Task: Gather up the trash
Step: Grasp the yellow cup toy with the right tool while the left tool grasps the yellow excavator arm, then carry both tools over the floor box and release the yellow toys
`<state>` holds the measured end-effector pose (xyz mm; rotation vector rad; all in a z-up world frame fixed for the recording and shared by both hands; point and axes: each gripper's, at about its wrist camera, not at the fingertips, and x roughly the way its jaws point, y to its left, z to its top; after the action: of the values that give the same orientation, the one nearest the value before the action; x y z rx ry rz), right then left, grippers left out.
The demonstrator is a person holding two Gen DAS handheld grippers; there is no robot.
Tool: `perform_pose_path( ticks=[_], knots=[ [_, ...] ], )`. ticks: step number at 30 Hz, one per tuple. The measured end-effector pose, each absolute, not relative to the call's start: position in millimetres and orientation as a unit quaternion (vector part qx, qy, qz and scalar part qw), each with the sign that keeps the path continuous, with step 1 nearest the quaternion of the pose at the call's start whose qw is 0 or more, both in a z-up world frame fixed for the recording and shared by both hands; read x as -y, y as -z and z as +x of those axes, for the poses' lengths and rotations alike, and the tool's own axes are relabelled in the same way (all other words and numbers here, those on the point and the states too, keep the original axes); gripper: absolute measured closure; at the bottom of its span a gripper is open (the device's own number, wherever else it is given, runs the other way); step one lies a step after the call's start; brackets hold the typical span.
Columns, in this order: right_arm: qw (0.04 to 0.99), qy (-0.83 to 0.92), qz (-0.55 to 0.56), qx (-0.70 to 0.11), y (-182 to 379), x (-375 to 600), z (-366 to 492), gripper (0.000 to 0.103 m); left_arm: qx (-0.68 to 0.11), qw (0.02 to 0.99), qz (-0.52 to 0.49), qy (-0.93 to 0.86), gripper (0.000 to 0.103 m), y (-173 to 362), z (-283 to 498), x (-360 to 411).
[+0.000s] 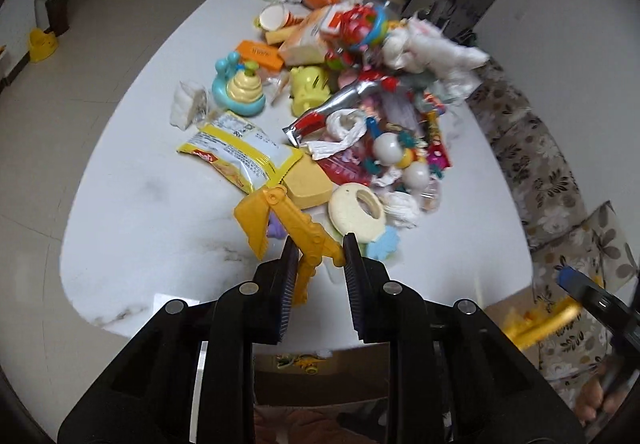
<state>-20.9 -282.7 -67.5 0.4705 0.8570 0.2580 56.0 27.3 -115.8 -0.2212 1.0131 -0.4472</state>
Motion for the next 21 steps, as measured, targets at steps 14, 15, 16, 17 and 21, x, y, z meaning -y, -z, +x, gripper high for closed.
perform_pose_path(
  ticks=[14,15,16,17,21],
  knots=[
    [0.837,-0.103,0.214,-0.493,142,278,-67,0.073,-0.569,0.771,-0.038,0.284,0.080,193,-52,15],
    [0.833,-0.095,0.213,-0.503,157,280,-69,0.073,-0.578,0.763,-0.038,0.287,0.080,205,-55,19],
    [0.825,-0.088,0.215,-0.515,173,282,-71,0.073,-0.594,0.750,-0.032,0.288,0.080,227,-60,28],
    [0.815,-0.082,0.222,-0.529,195,285,-72,0.073,-0.607,0.740,-0.027,0.287,0.080,245,-62,35],
    [0.784,-0.053,0.232,-0.573,281,295,-75,0.073,-0.666,0.695,-0.023,0.270,0.080,334,-66,63]
  ],
)
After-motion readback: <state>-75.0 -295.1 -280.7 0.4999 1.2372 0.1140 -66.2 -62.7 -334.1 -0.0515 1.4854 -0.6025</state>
